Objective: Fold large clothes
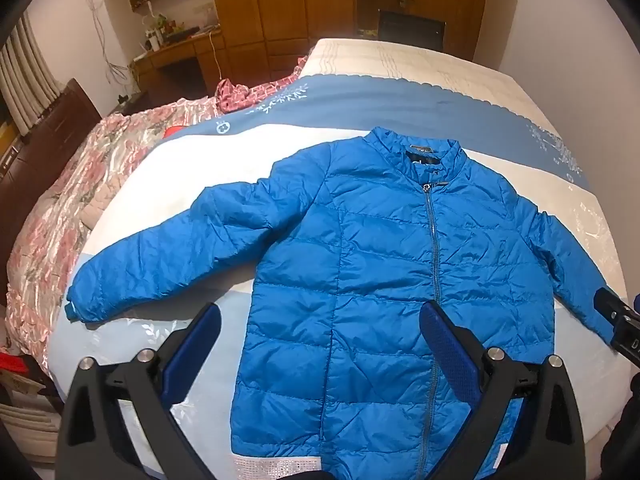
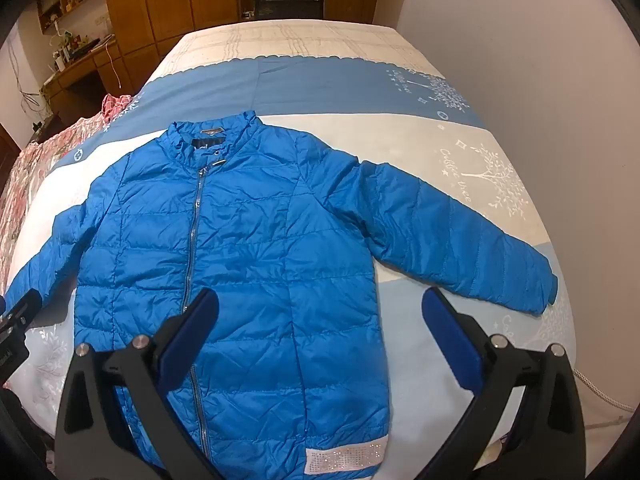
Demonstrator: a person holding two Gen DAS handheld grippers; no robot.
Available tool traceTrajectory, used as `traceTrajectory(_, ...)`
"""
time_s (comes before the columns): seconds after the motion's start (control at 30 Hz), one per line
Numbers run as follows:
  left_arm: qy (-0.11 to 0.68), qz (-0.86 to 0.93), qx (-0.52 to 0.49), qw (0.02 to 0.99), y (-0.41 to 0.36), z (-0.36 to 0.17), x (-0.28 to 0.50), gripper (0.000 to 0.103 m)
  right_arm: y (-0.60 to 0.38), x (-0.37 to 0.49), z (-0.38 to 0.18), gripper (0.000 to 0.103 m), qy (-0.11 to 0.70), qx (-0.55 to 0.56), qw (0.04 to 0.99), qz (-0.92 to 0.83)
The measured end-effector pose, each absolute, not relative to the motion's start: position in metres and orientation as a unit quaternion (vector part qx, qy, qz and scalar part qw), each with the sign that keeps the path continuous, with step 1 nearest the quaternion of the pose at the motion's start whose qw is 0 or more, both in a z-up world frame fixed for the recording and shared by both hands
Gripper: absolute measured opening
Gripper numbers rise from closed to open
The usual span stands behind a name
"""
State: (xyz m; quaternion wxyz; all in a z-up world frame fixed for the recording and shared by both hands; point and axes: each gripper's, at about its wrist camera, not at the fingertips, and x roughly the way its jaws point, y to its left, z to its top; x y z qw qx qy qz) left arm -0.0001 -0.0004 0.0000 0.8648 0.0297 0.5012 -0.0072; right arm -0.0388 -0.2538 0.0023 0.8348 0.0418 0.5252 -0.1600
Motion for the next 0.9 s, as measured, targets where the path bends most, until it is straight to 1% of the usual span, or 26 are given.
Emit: traceTrajectory(0.9, 0.493, -0.030, 0.036, 0.869, -0.0076, -0.0018, -0.0014, 0.099, -0.2586, -0.0370, 0.0083, 0.100, 0.509, 0.051, 0.843, -0.166)
